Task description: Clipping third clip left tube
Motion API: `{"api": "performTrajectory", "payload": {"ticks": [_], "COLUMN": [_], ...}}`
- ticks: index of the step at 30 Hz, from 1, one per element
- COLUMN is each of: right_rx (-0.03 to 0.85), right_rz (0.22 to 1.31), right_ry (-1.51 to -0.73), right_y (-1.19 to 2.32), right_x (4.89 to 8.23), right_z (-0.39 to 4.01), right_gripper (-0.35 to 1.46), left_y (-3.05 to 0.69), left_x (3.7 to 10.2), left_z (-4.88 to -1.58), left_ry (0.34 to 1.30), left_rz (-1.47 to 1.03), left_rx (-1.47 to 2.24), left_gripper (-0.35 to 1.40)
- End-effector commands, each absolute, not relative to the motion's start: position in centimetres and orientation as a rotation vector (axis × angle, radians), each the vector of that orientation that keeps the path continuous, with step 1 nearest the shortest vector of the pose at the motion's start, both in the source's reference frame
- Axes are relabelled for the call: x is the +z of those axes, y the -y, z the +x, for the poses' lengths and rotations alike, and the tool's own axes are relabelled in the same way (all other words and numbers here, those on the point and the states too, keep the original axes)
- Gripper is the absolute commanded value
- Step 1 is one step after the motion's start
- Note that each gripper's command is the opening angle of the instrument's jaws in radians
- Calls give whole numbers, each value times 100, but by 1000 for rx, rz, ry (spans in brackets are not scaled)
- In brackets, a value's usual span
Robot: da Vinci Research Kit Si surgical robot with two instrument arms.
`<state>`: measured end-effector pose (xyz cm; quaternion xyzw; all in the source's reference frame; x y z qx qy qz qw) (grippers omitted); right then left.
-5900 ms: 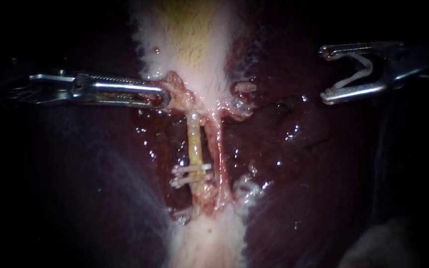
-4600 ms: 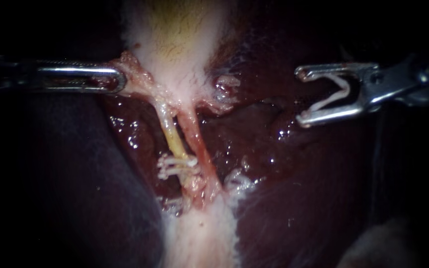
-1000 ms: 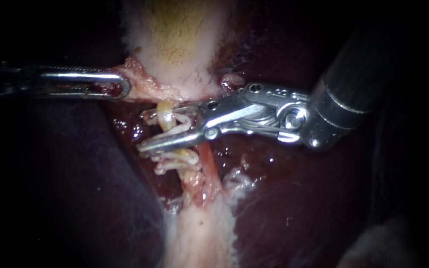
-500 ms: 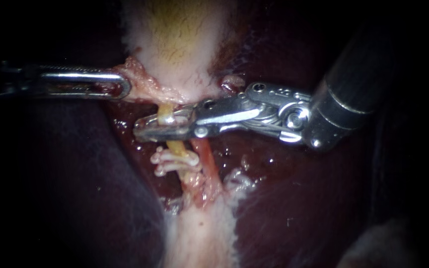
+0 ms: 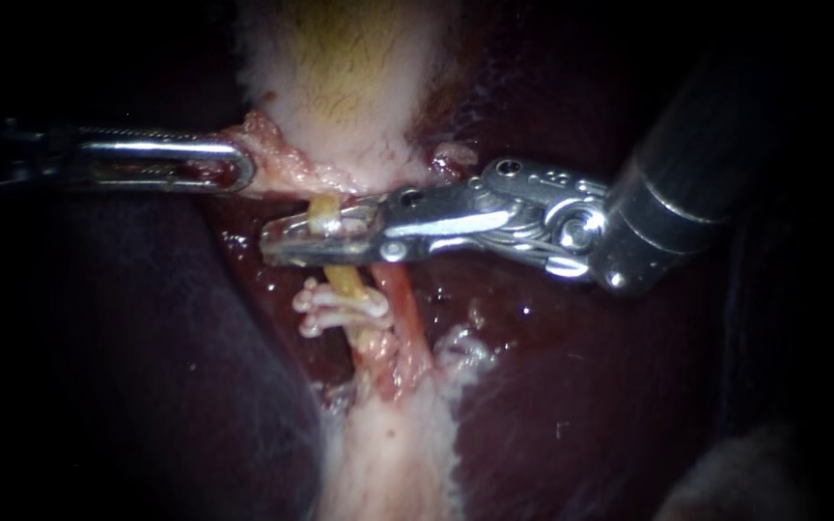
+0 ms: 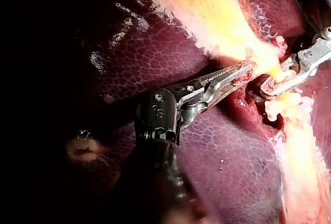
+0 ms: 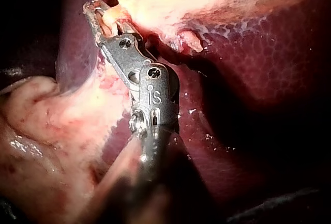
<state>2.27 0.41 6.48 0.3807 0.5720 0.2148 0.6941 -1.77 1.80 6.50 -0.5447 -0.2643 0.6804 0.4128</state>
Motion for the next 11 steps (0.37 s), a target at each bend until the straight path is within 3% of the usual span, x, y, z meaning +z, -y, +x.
{"api": "performTrajectory", "payload": {"ticks": [1,11], "right_rx": [477,472], "right_rz": [854,862], "right_ry": [-1277,-1272], "right_y": [-41,-38], "right_x": [648,653], "right_z": [227,227], "right_gripper": [-35,-35], "left_y": [-180,-180], "left_x": [650,650], "left_z": [-178,-178], "left_ry": [665,663], "left_rz": [-1370,-1370], "left_rx": [1711,1711], "left_gripper": [-35,-35]}}
